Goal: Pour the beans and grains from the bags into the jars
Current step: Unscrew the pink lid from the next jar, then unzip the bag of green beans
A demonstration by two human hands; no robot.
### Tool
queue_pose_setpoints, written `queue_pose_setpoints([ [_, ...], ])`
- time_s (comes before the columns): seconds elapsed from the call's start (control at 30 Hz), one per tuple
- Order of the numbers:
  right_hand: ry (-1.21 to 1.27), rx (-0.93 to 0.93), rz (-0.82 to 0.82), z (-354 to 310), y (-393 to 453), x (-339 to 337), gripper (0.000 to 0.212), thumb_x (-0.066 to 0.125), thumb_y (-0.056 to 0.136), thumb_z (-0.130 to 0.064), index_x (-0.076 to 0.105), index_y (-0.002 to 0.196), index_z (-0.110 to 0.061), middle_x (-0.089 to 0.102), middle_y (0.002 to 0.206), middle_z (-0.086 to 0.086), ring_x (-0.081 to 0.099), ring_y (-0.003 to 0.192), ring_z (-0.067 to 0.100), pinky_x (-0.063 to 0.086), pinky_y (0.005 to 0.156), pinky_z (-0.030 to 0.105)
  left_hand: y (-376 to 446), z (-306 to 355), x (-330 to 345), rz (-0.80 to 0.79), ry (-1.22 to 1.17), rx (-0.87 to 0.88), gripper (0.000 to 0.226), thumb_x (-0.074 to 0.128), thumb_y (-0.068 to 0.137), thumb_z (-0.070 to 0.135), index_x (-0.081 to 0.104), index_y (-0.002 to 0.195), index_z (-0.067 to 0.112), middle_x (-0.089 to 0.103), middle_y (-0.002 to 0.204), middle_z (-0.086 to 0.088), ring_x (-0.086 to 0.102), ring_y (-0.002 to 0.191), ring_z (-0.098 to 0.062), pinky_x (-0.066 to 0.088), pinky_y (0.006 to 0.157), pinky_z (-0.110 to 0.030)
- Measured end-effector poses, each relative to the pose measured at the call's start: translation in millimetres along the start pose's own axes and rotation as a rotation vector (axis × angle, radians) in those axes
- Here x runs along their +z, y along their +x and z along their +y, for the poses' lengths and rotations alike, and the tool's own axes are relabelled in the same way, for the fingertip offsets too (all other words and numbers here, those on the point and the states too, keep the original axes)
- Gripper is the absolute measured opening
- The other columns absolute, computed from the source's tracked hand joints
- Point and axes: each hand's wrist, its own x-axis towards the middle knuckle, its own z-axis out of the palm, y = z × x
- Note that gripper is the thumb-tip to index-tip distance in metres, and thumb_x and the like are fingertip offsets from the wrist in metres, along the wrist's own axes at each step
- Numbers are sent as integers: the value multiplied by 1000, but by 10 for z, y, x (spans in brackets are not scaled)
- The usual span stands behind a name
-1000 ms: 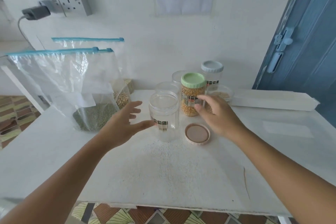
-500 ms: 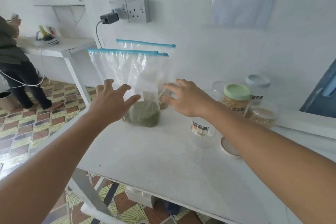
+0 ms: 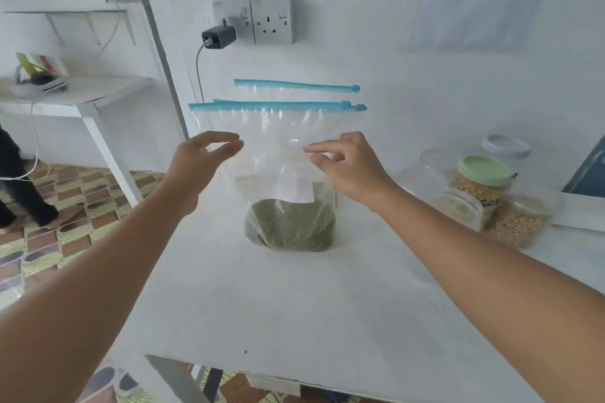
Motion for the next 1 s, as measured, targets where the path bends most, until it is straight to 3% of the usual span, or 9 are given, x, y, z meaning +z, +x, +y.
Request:
queue_pose_setpoints([
  [0.1,118,50,82,43,57,46,21,67,100,-27,78,111,-42,61,118,-18,57,77,-2,42,80,10,179,-58,-67,-15,-156,-29,15,87,84,28,82,97,30,76,99,2,68,101,-13,48,83,-29],
  [0.17,219,59,133,86,63,56,23,69,99,-21,80,105,-40,73,112,-20,53,65,-1,43,75,14,247,-132,-92,-59,-244,-11,17,88,81,20,83,97,25,76,97,-12,71,100,-19,54,89,-32],
  [0.27,295,50,201,112,32,17,19,73,96,-17,83,101,-34,76,92,-19,56,74,7,46,76,15,305,-138,-109,-88,-302,15,15,84,85,8,84,92,22,77,91,-14,73,98,-23,53,108,-37],
  [0.53,332,57,276,224,-104,-369,16,78,92,-15,83,97,-29,78,89,-15,63,84,7,50,70,11,283,210,214,-185,-442,34,14,81,87,5,80,96,16,64,67,5,63,76,-16,57,96,-28],
  [0.6,314,55,280,272,-156,-474,14,77,92,-14,83,100,-25,75,80,-20,61,77,3,48,66,9,274,255,328,-200,-461,20,15,82,87,6,80,96,17,61,66,5,62,77,-15,56,95,-26],
  [0.7,249,41,273,313,-234,-620,13,76,93,-14,82,101,-22,64,66,-26,52,64,1,43,66,11,258,274,464,-226,-479,13,16,81,87,5,79,99,15,53,72,-2,61,76,-14,56,97,-27],
  [0.83,376,20,441,337,-277,-759,18,79,90,-12,68,97,-24,76,99,-9,69,98,15,54,95,28,230,229,517,-221,-392,47,15,82,87,9,81,98,20,58,74,0,60,83,-17,55,102,-32],
  [0.9,562,73,492,334,-288,-804,26,79,90,-9,58,99,-21,77,94,-2,70,92,11,56,90,24,219,205,482,-175,-269,96,16,86,85,20,83,97,31,68,90,-2,59,91,-16,50,95,-30],
  [1.0,576,128,432,352,-306,-817,15,81,89,-12,70,98,-16,76,87,2,67,79,9,53,77,18,146,227,436,-37,-76,235,21,88,82,35,80,98,46,61,129,-2,58,115,-11,44,101,-29],
])
